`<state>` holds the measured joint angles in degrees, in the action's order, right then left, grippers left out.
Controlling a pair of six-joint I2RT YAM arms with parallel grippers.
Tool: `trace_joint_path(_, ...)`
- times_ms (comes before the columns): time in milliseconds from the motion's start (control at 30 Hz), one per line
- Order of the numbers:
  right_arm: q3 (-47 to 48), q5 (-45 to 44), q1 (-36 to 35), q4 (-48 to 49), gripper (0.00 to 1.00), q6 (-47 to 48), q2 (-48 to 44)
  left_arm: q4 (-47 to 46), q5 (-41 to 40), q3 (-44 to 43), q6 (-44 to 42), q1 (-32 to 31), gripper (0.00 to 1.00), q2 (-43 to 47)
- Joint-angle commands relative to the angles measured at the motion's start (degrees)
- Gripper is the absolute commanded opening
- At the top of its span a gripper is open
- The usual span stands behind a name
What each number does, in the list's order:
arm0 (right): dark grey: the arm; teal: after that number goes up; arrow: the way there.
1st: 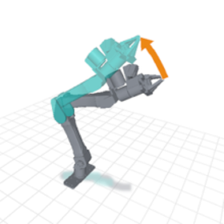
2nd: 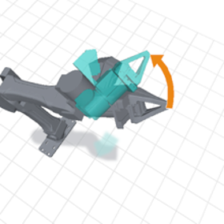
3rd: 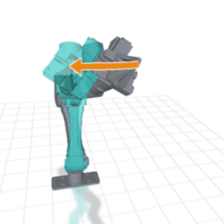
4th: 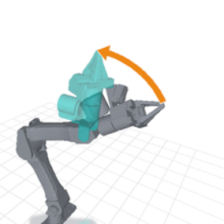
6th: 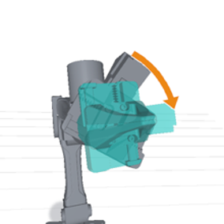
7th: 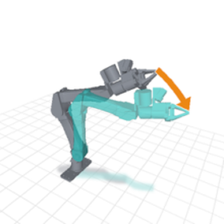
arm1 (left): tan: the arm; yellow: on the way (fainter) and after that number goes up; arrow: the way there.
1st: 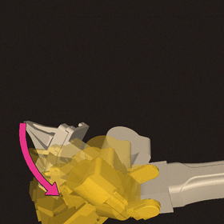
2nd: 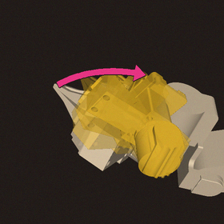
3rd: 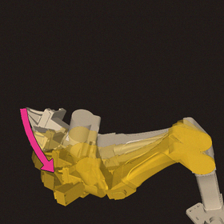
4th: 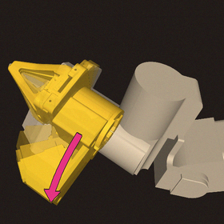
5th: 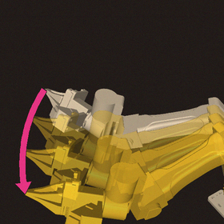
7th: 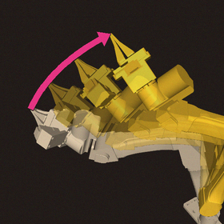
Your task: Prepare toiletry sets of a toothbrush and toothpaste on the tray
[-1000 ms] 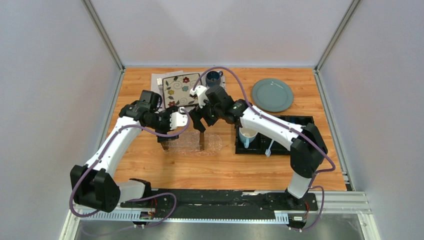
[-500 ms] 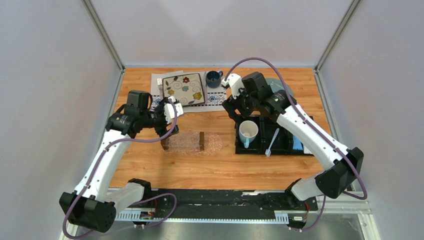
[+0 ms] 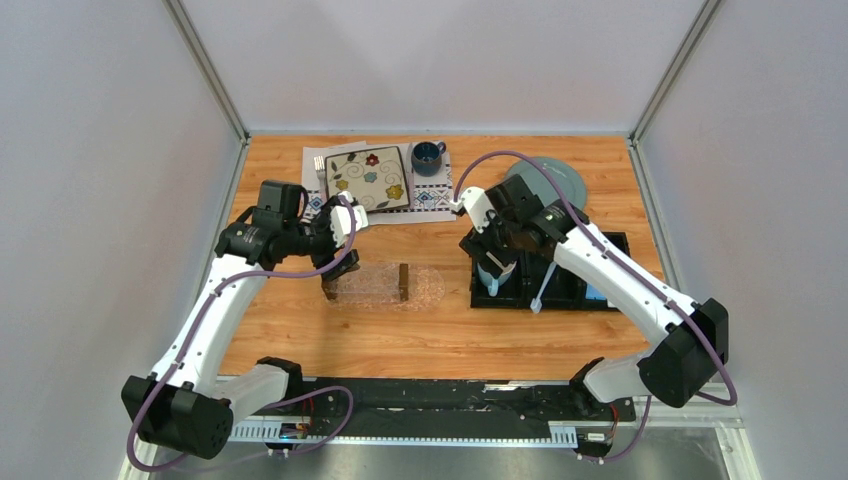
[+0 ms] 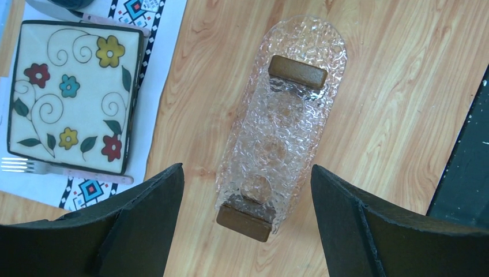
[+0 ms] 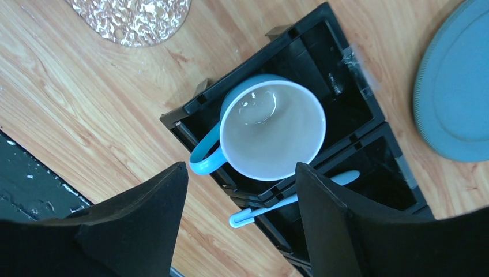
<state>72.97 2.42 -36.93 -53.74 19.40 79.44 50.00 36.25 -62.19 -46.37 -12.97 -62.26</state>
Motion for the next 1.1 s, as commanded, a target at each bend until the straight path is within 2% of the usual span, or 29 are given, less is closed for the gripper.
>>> trace_joint_path(0,-1.9,-0.1,0.0,2.2,0.72,-0.9,0.0,0.9,2.6,-0.2,0.9,0.2,0.88,-0.1)
trace_joint_path(433,-5.3,0.5,0.1,7.0,0.67,-0.9,6.0,1.4,2.4,0.5,0.1,0.2,0.88,-0.8)
trace_joint_path(1000,-8.0,-2.2,0.1,8.8,0.42,6.4,9.7,2.3,2.2,0.8,-1.3,0.2,0.87,-1.1)
trace_joint_path(1067,-7.9,-2.2,0.1,8.9,0.36,7.1,10.0,2.3,2.2,0.8,-1.3,0.2,0.87,-1.4)
